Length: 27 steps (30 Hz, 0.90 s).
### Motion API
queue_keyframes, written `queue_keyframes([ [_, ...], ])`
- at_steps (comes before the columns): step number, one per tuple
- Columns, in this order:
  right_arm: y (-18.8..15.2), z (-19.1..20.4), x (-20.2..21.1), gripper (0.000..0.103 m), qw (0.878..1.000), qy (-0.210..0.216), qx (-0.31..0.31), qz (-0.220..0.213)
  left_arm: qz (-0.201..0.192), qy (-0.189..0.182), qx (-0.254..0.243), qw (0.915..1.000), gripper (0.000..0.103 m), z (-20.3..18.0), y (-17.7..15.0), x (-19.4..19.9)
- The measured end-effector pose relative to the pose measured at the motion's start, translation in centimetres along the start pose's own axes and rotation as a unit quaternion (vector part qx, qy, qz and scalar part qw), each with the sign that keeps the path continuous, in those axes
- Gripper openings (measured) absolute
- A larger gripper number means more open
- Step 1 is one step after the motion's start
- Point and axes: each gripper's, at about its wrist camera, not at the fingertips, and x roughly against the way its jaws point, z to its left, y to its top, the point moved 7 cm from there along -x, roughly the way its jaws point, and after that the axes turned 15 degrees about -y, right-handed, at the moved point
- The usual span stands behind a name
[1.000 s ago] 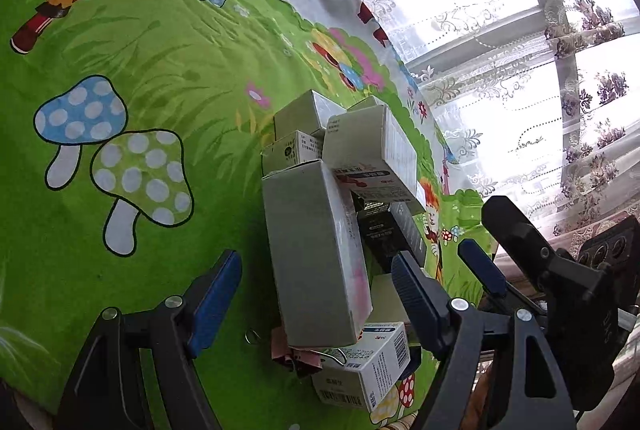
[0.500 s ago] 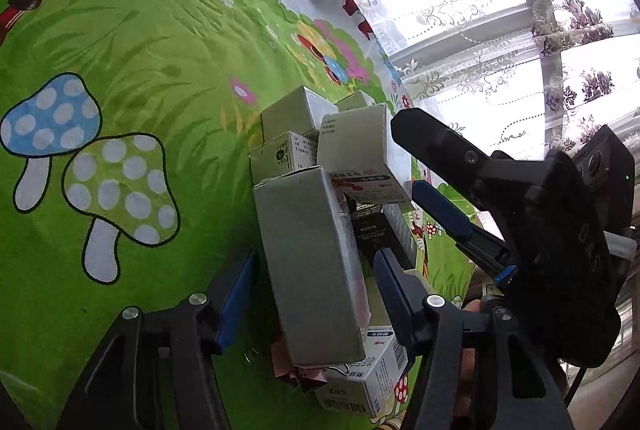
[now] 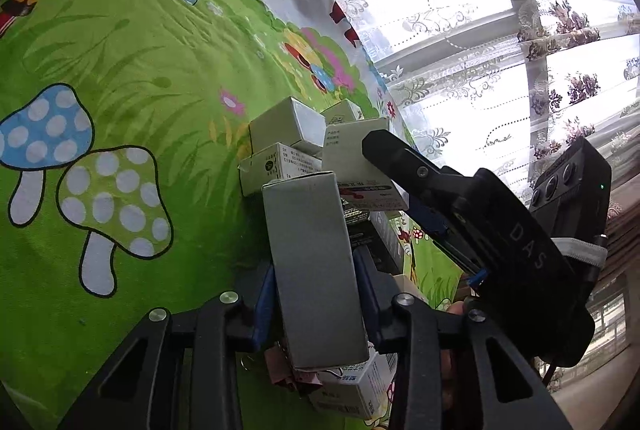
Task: Organize rigid objects
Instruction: 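Grasp the pink-printed white box with the left tool while the right tool grasps the text-printed white box, then carry both boxes into the purple box and open both tools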
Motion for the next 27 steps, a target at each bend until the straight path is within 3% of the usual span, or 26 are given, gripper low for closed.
queue_keyframes([
  [10, 0.6, -1.8, 3.3, 0.073, 0.999, -0.007, -0.026, -0.033, -0.030, -0.054, 0.016, 0.9980, 0.037, -0.9, 0.0, 1.9],
  [20, -1.5, -2.6, 6.1, 0.073, 0.999, 0.001, -0.042, -0.034, -0.086, -0.036, 0.013, 0.9956, 0.037, -1.4, -0.5, 7.3],
  [27, -4.1, -1.0, 7.7, 0.074, 0.999, 0.021, -0.033, -0.020, -0.116, -0.016, 0.012, 0.9930, 0.037, -1.2, -1.5, 11.6],
])
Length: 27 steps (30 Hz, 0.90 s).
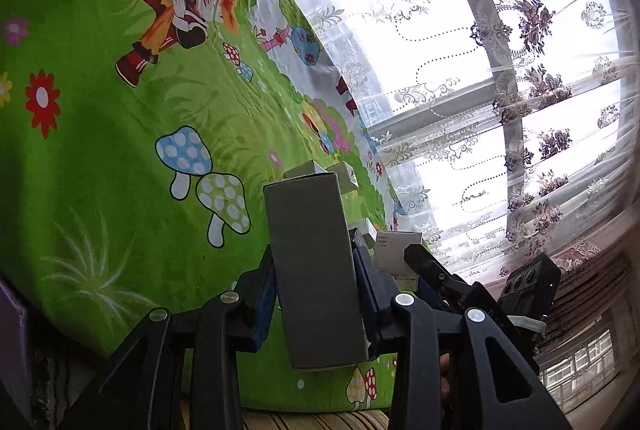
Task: Organize rigid objects
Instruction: 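Carry both boxes into the purple box and open both tools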
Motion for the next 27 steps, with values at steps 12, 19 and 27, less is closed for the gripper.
queue_keyframes([
  [12, -4.2, 8.2, 3.3, 0.074, 0.996, 0.054, 0.073, 0.011, -0.067, 0.073, -0.012, 0.9950, 0.038, 1.2, 1.4, 10.8],
  [19, -6.7, 14.0, 4.8, 0.074, 0.988, 0.087, 0.129, 0.021, -0.114, 0.140, -0.002, 0.9836, 0.038, 4.2, 2.3, 19.2],
  [27, -10.5, 20.6, 5.9, 0.074, 0.972, 0.121, 0.200, 0.039, -0.180, 0.220, 0.011, 0.9586, 0.038, 7.0, 3.2, 28.5],
])
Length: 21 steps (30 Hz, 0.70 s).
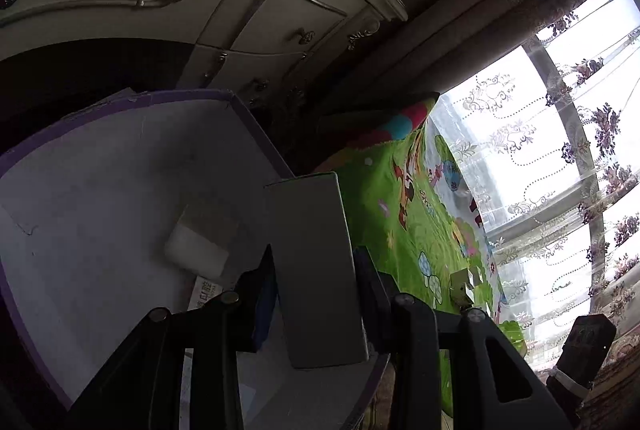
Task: Organize rigid objects
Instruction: 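Carry both boxes into the purple box and open both tools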
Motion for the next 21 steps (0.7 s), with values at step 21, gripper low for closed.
queue_keyframes([
  [21, -4.2, 9.7, -3.3, 0.085, 0.988, 0.028, 0.141, 0.052, -0.042, 0.129, 0.063, 0.9888, 0.062, 8.7, 1.4, 4.6],
])
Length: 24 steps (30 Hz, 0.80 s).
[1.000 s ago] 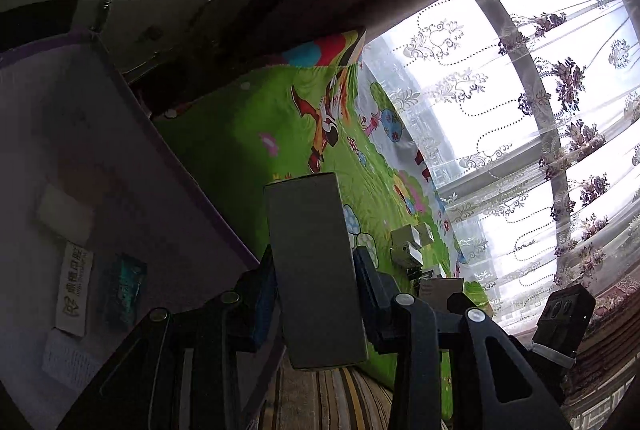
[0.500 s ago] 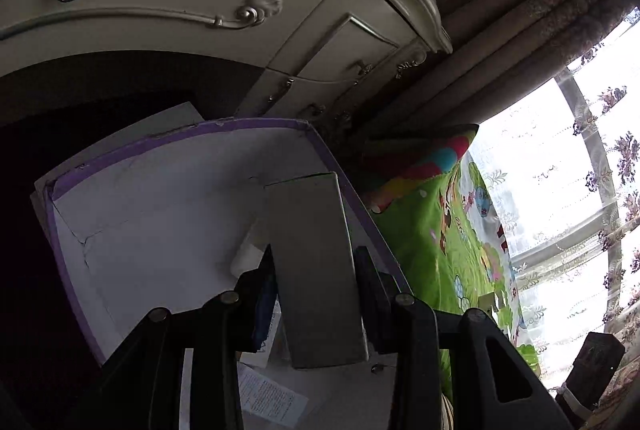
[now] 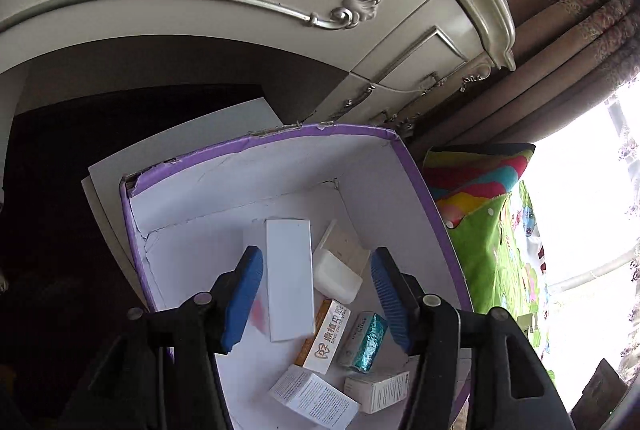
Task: Organize rigid objects
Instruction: 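Carry both boxes into the purple box and open both tools, then move both tools back toward the remaining boxes on the cover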
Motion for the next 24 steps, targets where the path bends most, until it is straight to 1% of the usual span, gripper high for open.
queue_keyframes([
  [5, -0.2, -1.0, 0.4, 0.086, 1.000, -0.007, -0.007, -0.005, 0.001, 0.007, -0.021, 0.9998, 0.065, -1.1, -0.1, -0.1],
  [10, -0.3, -3.2, 1.5, 0.086, 0.999, -0.028, -0.020, -0.021, 0.005, 0.023, -0.058, 0.9980, 0.067, -2.9, -0.2, -0.1],
  [16, -0.5, -6.2, 3.2, 0.086, 0.997, -0.047, -0.040, -0.048, 0.020, 0.040, -0.117, 0.9921, 0.069, -5.7, -1.1, -0.6],
  [19, -0.8, -7.7, 4.0, 0.090, 0.995, -0.067, -0.044, -0.063, 0.021, 0.044, -0.141, 0.9888, 0.071, -7.4, -1.6, -0.7],
  [21, -1.1, -8.7, 4.6, 0.091, 0.993, -0.079, -0.047, -0.070, 0.006, 0.041, -0.156, 0.9869, 0.072, -8.6, -1.9, -0.7],
  [22, -1.3, -9.4, 4.8, 0.092, 0.992, -0.085, -0.050, -0.073, -0.011, 0.037, -0.163, 0.9858, 0.072, -9.3, -2.0, -0.6],
  [24, -1.7, -10.5, 5.3, 0.093, 0.991, -0.097, -0.056, -0.078, -0.036, 0.033, -0.188, 0.9809, 0.077, -10.9, -2.3, -0.4],
])
